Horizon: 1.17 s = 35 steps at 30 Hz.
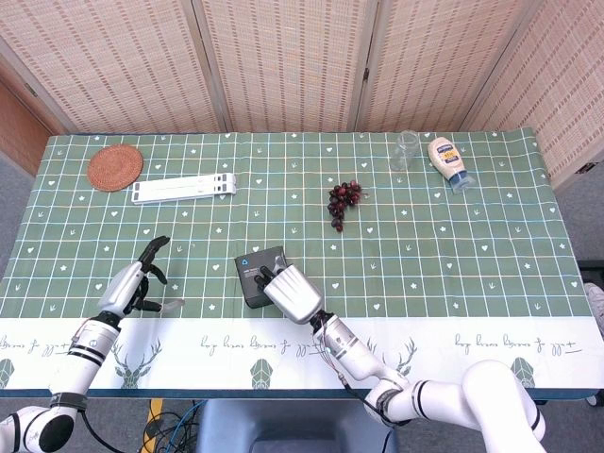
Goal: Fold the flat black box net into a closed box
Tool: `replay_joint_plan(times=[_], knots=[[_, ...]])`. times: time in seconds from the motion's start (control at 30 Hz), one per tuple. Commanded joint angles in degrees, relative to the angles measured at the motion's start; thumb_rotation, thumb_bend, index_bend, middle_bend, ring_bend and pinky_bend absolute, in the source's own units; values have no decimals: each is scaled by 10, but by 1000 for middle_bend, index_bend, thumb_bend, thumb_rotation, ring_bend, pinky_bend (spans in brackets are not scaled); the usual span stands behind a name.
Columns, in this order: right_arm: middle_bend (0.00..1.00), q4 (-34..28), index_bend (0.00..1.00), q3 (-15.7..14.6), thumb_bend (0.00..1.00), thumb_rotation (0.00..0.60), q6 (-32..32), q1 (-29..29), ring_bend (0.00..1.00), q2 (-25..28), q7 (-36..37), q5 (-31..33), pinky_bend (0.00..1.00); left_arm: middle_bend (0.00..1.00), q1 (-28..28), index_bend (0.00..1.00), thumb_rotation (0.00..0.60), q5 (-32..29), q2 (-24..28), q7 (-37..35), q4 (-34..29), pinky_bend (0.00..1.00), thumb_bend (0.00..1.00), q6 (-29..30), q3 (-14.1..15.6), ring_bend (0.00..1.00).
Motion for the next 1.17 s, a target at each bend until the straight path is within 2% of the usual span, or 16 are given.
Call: replay_joint_plan(times=[0.03,0.1,0.2,0.33,0.4,0.5,0.63,0.8,0.9,1.17], knots=[[366,-48,372,7,343,600,15,-19,770,23,-11,4,1000,0,4,0,600,8,2,3,-4,800,73,13,2,446],[330,-86,326,10,343,600,23,-31,757,43,-21,11,1000,0,8,0,600,17,2,11,-6,793,74,22,7,429],[298,-148,299,12,343,600,50,-59,704,79,-31,16,1000,0,15,0,600,30,2,27,-11,752,73,37,17,339],[290,-248,299,3,343,600,70,-112,581,147,-8,51,999,0,31,0,600,42,-1,73,-11,635,74,74,30,215],[288,-284,299,-4,343,600,73,-130,529,183,-3,58,940,0,40,0,600,45,-4,96,-10,630,73,97,33,207],[282,-333,299,-22,343,600,87,-161,470,251,5,53,775,0,56,0,600,56,-13,160,11,628,74,148,37,207],[281,-384,299,-40,343,600,89,-191,416,323,41,52,672,0,76,0,600,64,-28,208,33,595,74,200,39,207],[281,-401,299,-72,343,600,110,-235,365,412,99,22,567,0,102,0,600,75,-23,267,41,534,73,247,52,192],[281,-384,299,-89,343,600,140,-270,348,451,147,-6,537,0,122,0,600,77,-12,302,31,492,74,271,62,181],[281,-324,299,-118,343,600,217,-357,326,485,224,-40,537,0,173,0,600,91,16,345,-5,427,74,319,94,159]])
